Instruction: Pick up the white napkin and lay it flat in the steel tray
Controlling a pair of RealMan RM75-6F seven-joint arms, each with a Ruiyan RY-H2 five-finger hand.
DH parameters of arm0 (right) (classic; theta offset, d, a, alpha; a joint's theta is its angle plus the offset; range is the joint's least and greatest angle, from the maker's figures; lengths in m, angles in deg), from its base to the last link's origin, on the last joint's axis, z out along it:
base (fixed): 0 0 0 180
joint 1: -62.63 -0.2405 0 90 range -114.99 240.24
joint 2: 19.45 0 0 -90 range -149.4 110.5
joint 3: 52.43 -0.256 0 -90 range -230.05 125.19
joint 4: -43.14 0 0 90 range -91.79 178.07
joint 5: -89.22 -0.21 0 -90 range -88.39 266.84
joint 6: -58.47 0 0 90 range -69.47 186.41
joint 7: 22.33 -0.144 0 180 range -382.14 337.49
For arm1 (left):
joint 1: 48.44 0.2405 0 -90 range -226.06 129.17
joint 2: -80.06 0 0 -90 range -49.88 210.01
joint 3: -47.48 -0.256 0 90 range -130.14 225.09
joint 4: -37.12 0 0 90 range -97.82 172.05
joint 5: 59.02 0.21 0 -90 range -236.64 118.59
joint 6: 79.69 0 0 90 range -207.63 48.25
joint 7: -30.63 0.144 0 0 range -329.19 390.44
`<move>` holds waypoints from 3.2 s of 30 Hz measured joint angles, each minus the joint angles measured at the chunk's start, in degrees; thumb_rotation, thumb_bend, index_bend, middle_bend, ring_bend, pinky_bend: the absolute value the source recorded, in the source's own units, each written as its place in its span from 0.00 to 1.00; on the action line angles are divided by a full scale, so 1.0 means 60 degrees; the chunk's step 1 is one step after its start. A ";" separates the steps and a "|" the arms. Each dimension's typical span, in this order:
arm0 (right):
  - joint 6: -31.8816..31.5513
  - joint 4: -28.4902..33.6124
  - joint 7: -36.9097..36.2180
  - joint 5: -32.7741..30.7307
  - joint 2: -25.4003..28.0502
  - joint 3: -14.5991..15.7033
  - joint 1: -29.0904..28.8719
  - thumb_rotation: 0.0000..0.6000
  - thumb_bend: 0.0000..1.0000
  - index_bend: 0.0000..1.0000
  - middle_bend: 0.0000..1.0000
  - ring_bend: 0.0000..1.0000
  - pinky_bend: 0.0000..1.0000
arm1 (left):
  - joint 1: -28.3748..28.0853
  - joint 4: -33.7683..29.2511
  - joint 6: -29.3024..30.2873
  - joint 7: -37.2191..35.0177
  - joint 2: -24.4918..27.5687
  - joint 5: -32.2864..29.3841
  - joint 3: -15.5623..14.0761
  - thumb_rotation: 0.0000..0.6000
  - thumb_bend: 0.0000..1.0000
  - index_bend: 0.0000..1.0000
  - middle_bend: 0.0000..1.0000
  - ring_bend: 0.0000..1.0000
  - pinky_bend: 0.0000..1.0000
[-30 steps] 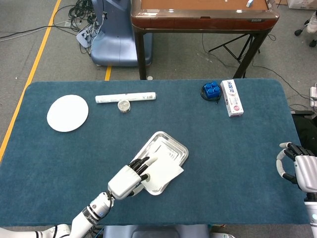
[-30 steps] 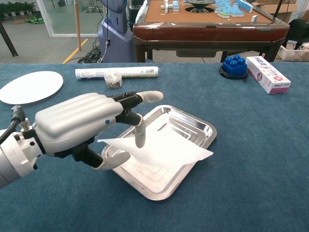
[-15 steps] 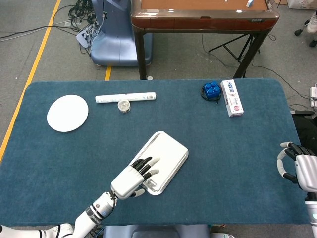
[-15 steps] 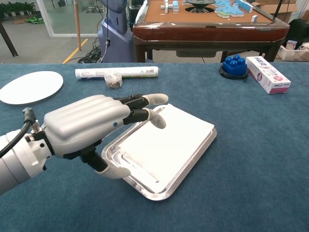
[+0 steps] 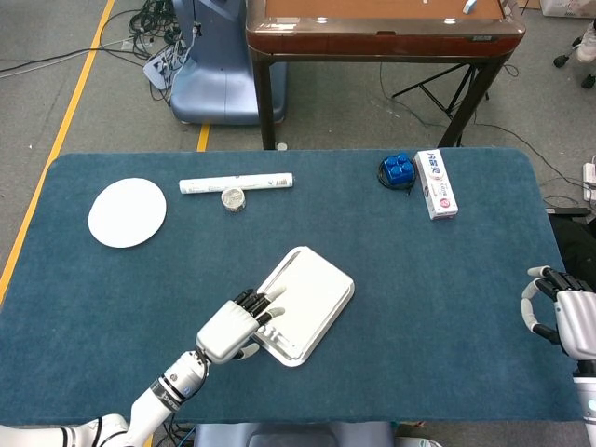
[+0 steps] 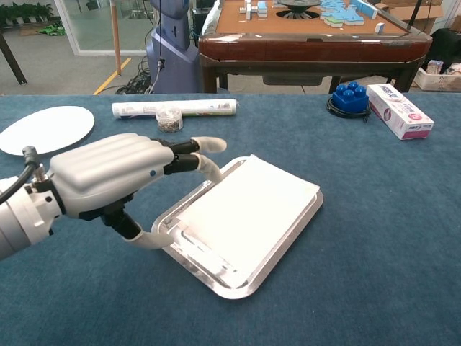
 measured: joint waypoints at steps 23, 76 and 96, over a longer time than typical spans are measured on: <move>0.0355 -0.0025 0.0152 -0.0261 0.0069 -0.0001 -0.0098 1.00 0.38 0.59 0.32 0.30 0.35 | -0.1462 -0.0152 -0.1773 -0.0160 0.0515 -0.0931 0.0509 1.00 0.49 0.25 1.00 1.00 1.00; 0.0814 -0.0096 -0.0015 -0.0882 0.0271 -0.0152 -0.0199 1.00 0.38 0.59 0.32 0.30 0.35 | -0.3926 -0.0475 -0.1340 0.6050 -0.0457 -0.7045 -0.0013 1.00 0.57 0.34 1.00 1.00 1.00; 0.0896 -0.0048 0.0118 -0.1035 0.0303 -0.0174 -0.0217 1.00 0.38 0.59 0.32 0.30 0.35 | -0.4557 -0.0532 -0.1086 0.5879 -0.0593 -0.7647 -0.0417 1.00 0.59 0.34 1.00 1.00 1.00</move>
